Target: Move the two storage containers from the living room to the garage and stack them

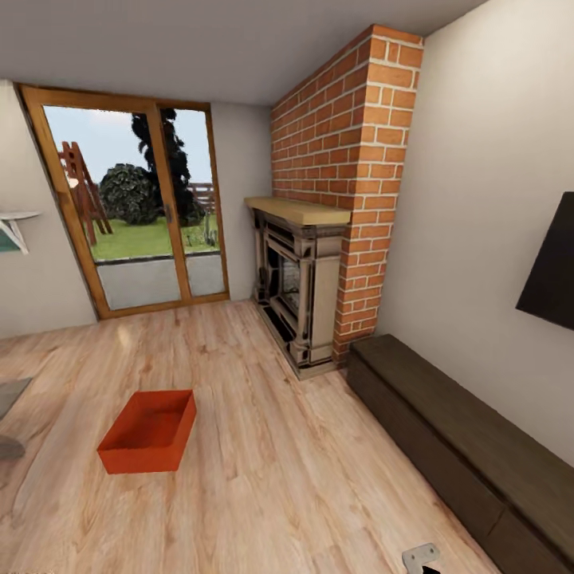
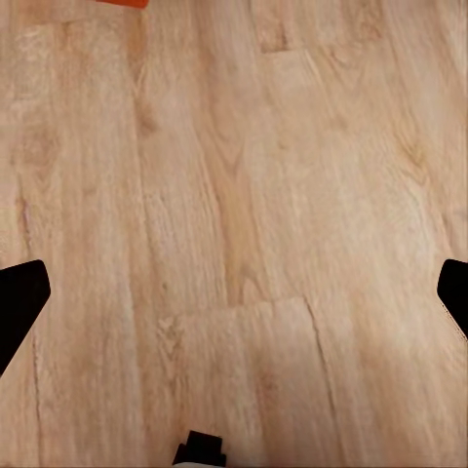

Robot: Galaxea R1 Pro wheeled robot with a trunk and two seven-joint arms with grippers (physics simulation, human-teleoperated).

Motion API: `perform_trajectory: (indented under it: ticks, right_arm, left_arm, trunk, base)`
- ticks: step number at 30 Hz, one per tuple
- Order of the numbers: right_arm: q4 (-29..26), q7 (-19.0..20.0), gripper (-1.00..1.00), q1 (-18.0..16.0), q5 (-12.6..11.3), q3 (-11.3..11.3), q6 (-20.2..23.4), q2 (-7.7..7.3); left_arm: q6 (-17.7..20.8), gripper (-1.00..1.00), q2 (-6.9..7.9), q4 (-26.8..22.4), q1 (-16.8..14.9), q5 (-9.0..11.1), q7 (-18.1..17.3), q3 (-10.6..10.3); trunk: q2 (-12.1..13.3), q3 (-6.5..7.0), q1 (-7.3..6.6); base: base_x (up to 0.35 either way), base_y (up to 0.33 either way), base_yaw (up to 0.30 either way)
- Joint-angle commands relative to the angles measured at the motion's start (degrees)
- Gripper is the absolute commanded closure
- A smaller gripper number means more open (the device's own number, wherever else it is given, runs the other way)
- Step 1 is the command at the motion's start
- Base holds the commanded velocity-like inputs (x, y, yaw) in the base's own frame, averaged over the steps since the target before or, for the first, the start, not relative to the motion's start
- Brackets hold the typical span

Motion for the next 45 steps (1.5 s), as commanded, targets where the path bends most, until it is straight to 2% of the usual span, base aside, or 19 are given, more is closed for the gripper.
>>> perform_trajectory:
  ticks: [1,22,45]
  right_arm:
    - [0.2,-0.2,-1.00,-0.1,0.2,0.4,-0.4,0.00]
    - [0.2,-0.2,-1.00,-0.1,0.2,0.4,-0.4,0.00]
    - [0.2,-0.2,-1.00,-0.1,0.2,0.4,-0.4,0.00]
  left_arm:
    - [-0.4,-1.00,-0.01,0.3,-0.1,0.0,0.1,0.0]
    - [-0.4,-1.00,-0.06,0.3,-0.1,0.0,0.1,0.0]
    - [-0.4,-1.00,-0.01,0.3,-0.1,0.0,0.1,0.0]
  trunk:
    - [-0.1,-0.09,0.07]
    - [-0.1,-0.09,0.07]
    - [-0.1,-0.09,0.07]
  base:
    - [0.328,-0.117,0.281]
    - [0.328,-0.135,0.279]
    - [0.325,-0.163,0.016]
